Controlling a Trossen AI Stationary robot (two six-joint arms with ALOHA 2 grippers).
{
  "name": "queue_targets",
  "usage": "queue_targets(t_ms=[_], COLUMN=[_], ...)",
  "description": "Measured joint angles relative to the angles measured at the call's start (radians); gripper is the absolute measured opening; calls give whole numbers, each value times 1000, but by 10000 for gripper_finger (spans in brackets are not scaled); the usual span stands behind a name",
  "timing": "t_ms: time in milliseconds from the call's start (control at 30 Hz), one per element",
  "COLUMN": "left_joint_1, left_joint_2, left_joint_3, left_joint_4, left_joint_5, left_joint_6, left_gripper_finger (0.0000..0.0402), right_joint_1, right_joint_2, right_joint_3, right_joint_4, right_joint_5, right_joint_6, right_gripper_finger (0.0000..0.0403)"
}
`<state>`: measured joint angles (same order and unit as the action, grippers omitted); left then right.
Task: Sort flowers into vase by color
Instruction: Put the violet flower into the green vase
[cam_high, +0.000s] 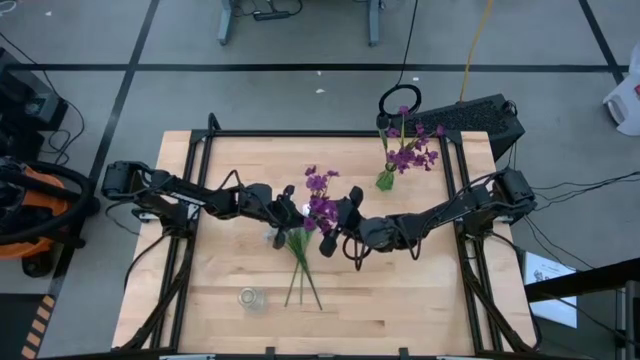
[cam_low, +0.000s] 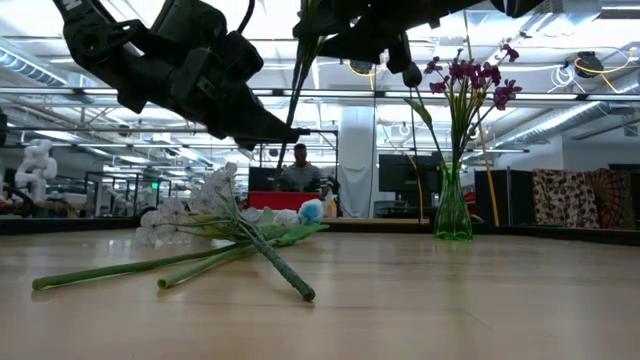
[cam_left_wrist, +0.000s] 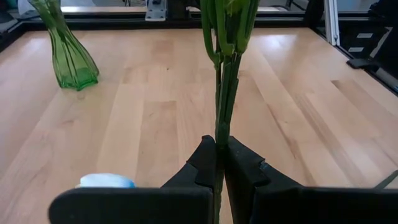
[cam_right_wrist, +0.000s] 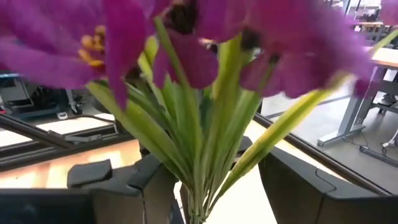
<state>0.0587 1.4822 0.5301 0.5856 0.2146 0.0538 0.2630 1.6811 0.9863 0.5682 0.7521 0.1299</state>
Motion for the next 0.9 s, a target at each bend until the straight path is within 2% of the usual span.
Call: queue_targets(t_ms=[167, 300, 567, 767, 900], left_joint_1=[0, 0, 0, 0, 0], left_joint_2=[0, 0, 0, 0, 0], left_joint_3=[0, 0, 0, 0, 0], left_joint_4=[1, 2, 3, 6, 8], left_joint_5=[2, 2, 2, -26, -32], left_joint_6=[7, 7, 7, 5, -36], left_gripper_finger=[16, 16, 17, 51, 75], right_joint_1=[0, 0, 1, 1, 1], right_joint_2=[0, 1, 1, 1, 1], right_joint_3=[0, 0, 0, 0, 0], right_joint_4=[35, 40, 45, 51, 61], right_joint_5=[1, 1, 1, 2, 6], right_joint_6=[-23, -36, -37, -38, -41], right_gripper_finger=[211, 191, 97, 23, 8])
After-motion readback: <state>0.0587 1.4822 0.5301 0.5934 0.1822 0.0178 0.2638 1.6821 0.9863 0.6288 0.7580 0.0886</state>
